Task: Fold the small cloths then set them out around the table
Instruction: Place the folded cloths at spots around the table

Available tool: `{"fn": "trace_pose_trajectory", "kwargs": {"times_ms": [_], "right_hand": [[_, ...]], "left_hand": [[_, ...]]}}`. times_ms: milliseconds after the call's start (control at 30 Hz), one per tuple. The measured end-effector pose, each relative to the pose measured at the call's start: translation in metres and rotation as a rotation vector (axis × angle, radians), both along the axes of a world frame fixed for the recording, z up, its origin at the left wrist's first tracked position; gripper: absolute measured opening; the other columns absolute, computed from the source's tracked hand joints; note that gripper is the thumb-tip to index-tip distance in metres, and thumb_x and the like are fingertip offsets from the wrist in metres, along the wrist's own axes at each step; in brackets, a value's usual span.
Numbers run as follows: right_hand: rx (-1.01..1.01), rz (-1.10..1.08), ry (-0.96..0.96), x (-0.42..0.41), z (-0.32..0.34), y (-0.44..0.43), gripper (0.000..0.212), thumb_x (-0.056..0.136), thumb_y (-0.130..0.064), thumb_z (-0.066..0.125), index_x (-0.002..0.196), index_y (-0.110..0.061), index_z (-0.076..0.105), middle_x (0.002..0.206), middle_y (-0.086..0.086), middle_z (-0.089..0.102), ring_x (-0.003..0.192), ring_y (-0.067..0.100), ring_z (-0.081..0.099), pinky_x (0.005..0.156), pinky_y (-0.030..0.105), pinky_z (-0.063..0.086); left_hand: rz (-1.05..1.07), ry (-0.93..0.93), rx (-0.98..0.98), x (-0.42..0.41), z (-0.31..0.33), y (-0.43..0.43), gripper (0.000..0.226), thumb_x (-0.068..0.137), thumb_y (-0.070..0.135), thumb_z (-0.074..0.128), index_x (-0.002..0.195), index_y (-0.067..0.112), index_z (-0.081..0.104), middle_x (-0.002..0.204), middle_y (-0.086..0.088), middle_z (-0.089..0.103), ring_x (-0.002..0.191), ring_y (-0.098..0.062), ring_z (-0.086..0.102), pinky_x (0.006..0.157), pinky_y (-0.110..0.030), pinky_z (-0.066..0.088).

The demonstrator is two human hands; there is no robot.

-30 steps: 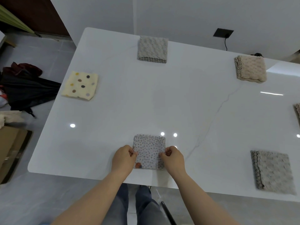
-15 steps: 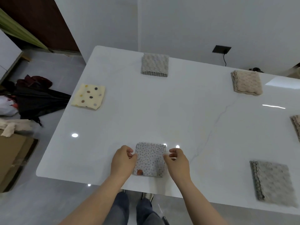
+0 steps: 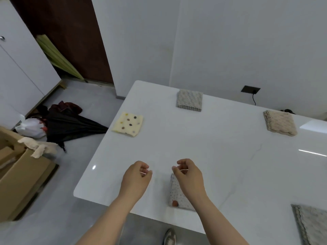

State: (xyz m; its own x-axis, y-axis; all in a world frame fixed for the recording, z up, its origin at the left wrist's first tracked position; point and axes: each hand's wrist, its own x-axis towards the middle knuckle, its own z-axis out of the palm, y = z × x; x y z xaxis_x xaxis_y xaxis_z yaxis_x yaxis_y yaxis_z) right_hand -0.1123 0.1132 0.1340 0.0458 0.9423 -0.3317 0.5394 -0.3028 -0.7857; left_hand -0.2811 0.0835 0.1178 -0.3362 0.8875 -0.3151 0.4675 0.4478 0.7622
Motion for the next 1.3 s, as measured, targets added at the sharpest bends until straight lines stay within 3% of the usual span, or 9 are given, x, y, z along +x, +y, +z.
{"fn": "trace_pose_trajectory", "kwargs": {"times_ms": [333,567,900,1067,1300], "right_hand": [[-0.031,-0.142,0.058,-0.131,0.001,-0.059,0.019,0.089,-0.023,0.062,0.107,-0.017,0.059,0.086,-0.006,0.063,0.071,0.005,0.057,0.053,0.012,0.037],[-0.047,-0.252,0.059,-0.167,0.003,-0.084,0.019,0.09,-0.022,0.062,0.108,-0.017,0.059,0.088,-0.009,0.062,0.076,0.004,0.058,0.056,0.013,0.039],[-0.072,-0.225,0.089,-0.197,-0.014,-0.058,0.02,0.089,-0.022,0.061,0.108,-0.017,0.06,0.088,-0.009,0.062,0.076,0.003,0.058,0.057,0.013,0.038],[-0.086,-0.22,0.085,-0.229,-0.015,-0.045,0.02,0.089,-0.023,0.061,0.108,-0.018,0.059,0.09,-0.007,0.062,0.076,0.005,0.059,0.056,0.014,0.039],[-0.092,-0.297,0.034,-0.294,-0.021,-0.019,0.02,0.09,-0.023,0.061,0.109,-0.018,0.059,0.089,-0.008,0.061,0.074,0.004,0.058,0.053,0.012,0.037]], "left_hand": [[-0.172,0.016,0.006,-0.133,0.005,-0.035,0.01,0.087,0.023,0.059,0.097,0.023,0.058,0.093,0.009,0.06,0.078,-0.003,0.059,0.061,-0.015,0.041],[-0.26,-0.002,-0.019,-0.174,0.008,-0.042,0.009,0.087,0.022,0.059,0.096,0.021,0.059,0.093,0.007,0.062,0.076,-0.005,0.059,0.057,-0.016,0.041],[-0.24,0.029,-0.041,-0.2,0.008,-0.025,0.01,0.087,0.021,0.059,0.097,0.02,0.059,0.094,0.006,0.063,0.076,-0.005,0.059,0.055,-0.01,0.038],[-0.237,0.001,-0.049,-0.235,0.005,-0.011,0.008,0.087,0.019,0.06,0.094,0.022,0.058,0.09,0.006,0.062,0.076,-0.007,0.059,0.06,-0.014,0.044],[-0.36,0.02,-0.023,-0.304,0.002,0.038,0.007,0.086,0.018,0.062,0.093,0.018,0.059,0.088,0.004,0.063,0.073,-0.003,0.056,0.057,-0.006,0.04]]}}
